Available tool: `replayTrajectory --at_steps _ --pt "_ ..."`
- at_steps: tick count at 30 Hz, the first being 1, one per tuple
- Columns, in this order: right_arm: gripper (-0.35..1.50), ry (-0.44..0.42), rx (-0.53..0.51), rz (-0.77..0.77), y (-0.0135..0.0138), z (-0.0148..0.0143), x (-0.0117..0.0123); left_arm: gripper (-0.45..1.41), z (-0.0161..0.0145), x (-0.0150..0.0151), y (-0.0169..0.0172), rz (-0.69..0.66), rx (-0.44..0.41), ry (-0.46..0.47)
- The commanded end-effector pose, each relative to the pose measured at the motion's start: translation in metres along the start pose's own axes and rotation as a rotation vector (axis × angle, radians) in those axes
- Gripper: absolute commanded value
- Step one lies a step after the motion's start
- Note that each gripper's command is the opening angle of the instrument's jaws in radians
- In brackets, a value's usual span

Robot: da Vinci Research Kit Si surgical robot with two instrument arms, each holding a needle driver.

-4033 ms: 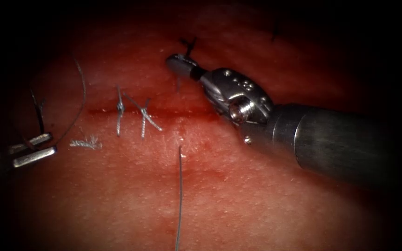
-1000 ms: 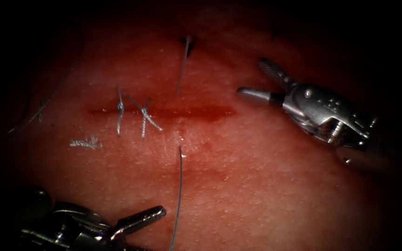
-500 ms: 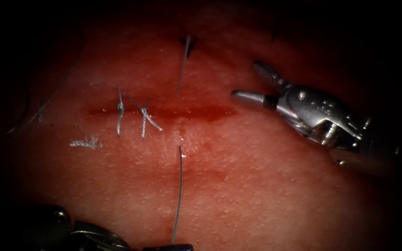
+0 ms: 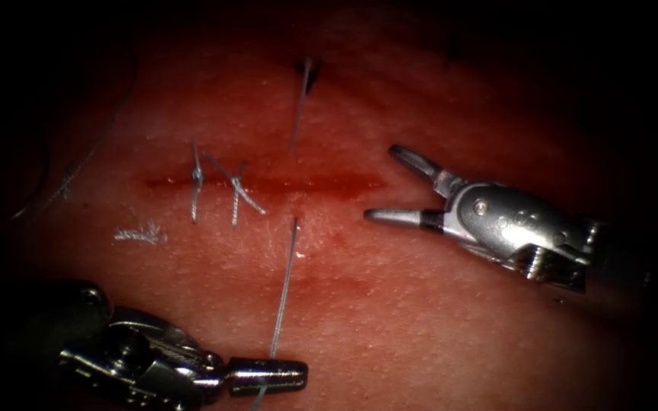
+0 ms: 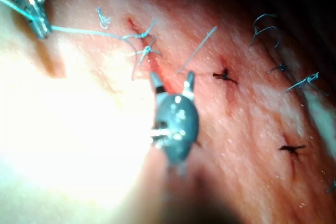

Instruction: Wound Closure

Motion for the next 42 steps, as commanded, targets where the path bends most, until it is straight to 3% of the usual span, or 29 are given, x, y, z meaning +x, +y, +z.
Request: replayTrajectory --at_steps 1,8,13,21,28,42 --pt "1.03 -0.004 0.011 -0.051 -0.0001 0.0012 0.001 -0.45 0.0008 -0.0007 -0.0003 0.0 0.002 0.002" --pt "1.08 -0.009 0.093 -0.497 -0.0022 0.0039 0.004 -0.45 0.0007 -0.0028 -0.0024 -0.016 0.001 0.008" --pt "1.08 0.036 -0.021 -0.732 -0.0024 0.0053 0.0053 -0.45 0.0014 -0.0033 -0.0034 -0.028 0.003 0.006" --pt "1.05 0.079 -0.135 -0.784 -0.002 0.0047 0.0073 -0.45 0.0014 -0.0041 -0.0044 -0.058 -0.015 0.012" --pt "1.05 0.095 -0.148 -0.772 -0.0026 0.0046 0.0094 -0.45 0.0015 -0.005 -0.0048 -0.083 -0.019 0.014" --pt "0.98 0.081 -0.135 -0.795 -0.0033 0.0073 0.0081 -0.45 0.0012 -0.0048 -0.0047 -0.095 -0.031 0.009"
